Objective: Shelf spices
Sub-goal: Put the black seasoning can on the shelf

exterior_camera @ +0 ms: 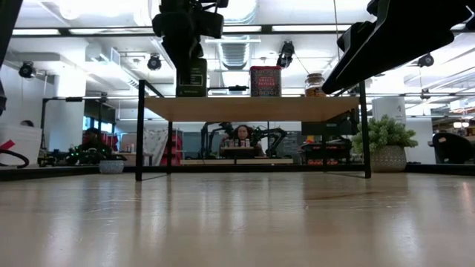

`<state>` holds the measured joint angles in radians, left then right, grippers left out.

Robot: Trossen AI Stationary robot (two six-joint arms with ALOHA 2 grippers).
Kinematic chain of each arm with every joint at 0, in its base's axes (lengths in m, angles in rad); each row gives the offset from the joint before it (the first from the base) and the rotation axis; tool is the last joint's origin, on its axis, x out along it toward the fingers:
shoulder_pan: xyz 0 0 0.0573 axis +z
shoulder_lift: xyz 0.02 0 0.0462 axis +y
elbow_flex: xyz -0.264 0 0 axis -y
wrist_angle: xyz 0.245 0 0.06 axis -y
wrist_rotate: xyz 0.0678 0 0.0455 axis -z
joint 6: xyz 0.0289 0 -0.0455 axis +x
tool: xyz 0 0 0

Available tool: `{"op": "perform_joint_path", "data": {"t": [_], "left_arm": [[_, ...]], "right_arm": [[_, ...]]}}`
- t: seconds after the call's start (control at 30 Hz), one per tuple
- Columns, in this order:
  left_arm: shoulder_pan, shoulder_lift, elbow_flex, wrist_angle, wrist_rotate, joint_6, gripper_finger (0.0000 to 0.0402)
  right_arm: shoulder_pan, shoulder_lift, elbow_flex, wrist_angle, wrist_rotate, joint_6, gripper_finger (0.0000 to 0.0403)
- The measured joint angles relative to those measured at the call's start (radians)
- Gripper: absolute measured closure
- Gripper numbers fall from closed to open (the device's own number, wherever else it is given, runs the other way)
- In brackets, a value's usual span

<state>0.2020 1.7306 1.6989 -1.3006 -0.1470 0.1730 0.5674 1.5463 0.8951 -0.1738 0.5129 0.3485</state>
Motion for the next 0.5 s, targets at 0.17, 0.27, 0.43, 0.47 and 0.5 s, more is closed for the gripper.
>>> {"op": "perform_joint_path", "data": {"t": [0.17,0.27,0.43,0.47,0.5], "left_arm": [[0.000,0.000,0.000,0.000,-0.002,0.002,0.0202],[0.000,0.000,0.000,0.000,-0.008,0.010,0.0205],[0.000,0.000,0.003,0.000,-0.045,0.024,0.0201],[0.000,0.000,0.004,0.000,-0.046,0.024,0.0198],[0.000,0.000,0.006,-0.001,-0.045,0.024,0.0196]], "right_arm": [[0.000,0.000,0.000,0.000,0.000,0.000,0.0204],[0.000,0.000,0.000,0.000,0.000,0.000,0.0204],[0.000,0.000,0.000,0.000,0.000,0.000,0.0204],[0.000,0.000,0.000,0.000,0.000,0.000,0.0204],[0.000,0.000,0.000,0.000,0.000,0.000,0.0204]]}}
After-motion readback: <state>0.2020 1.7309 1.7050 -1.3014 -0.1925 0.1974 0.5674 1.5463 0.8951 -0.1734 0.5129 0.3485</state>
